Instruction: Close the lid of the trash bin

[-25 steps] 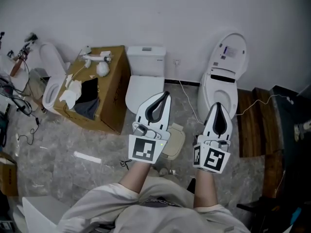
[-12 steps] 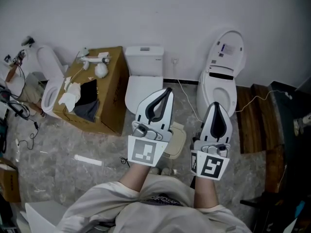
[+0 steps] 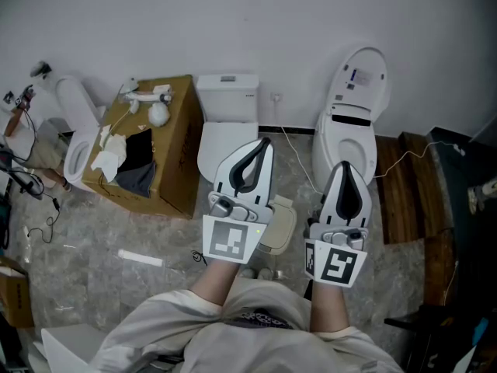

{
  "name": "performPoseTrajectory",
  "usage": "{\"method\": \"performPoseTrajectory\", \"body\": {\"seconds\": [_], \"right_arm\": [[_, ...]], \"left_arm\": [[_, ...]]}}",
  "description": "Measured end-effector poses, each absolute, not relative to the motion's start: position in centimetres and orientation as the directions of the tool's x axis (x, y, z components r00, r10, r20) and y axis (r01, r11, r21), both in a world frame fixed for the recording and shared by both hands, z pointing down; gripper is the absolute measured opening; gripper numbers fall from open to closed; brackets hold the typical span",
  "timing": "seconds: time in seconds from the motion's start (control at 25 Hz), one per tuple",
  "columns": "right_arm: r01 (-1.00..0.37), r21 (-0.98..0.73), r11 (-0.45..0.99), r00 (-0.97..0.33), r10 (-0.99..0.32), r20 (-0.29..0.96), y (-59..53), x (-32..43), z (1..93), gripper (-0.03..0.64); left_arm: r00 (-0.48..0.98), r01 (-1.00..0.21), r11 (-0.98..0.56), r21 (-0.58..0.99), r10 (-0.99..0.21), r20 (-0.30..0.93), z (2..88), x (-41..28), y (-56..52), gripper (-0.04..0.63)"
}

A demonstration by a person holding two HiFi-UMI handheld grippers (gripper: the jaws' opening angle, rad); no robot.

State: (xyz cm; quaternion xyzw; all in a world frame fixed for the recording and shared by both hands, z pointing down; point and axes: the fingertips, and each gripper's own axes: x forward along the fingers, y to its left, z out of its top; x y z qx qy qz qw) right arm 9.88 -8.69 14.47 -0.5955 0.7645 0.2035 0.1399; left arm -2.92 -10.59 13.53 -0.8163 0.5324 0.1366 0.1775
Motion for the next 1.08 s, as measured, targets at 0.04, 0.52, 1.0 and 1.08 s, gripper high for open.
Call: {"method": "performPoseTrajectory", "body": {"seconds": [0.04, 0.52, 1.0, 1.08], "right_arm": [[-0.967, 0.148, 0.206, -0.251, -0.854, -0.456, -8.7, 9.8, 14.5, 0.008], [-0.969, 0.152, 0.196, -0.244, -0.859, -0.450, -8.7, 9.3, 14.8, 0.005], [-0.968, 0.165, 0.187, -0.243, -0.859, -0.450, -8.4, 8.9, 14.4, 0.005], [-0.968, 0.170, 0.186, -0.244, -0.860, -0.448, -8.4, 8.8, 14.5, 0.005]], "left_arm": [[0.396, -0.918, -0.370, -0.145, -0.820, -0.413, 13.5, -2.9, -10.6, -0.002], [0.394, -0.919, -0.368, -0.143, -0.826, -0.404, 13.8, -3.4, -10.5, -0.002], [0.387, -0.922, -0.357, -0.151, -0.824, -0.413, 13.4, -4.0, -10.2, -0.002], [0.385, -0.923, -0.355, -0.151, -0.827, -0.410, 13.6, -4.1, -10.3, -0.002]]}}
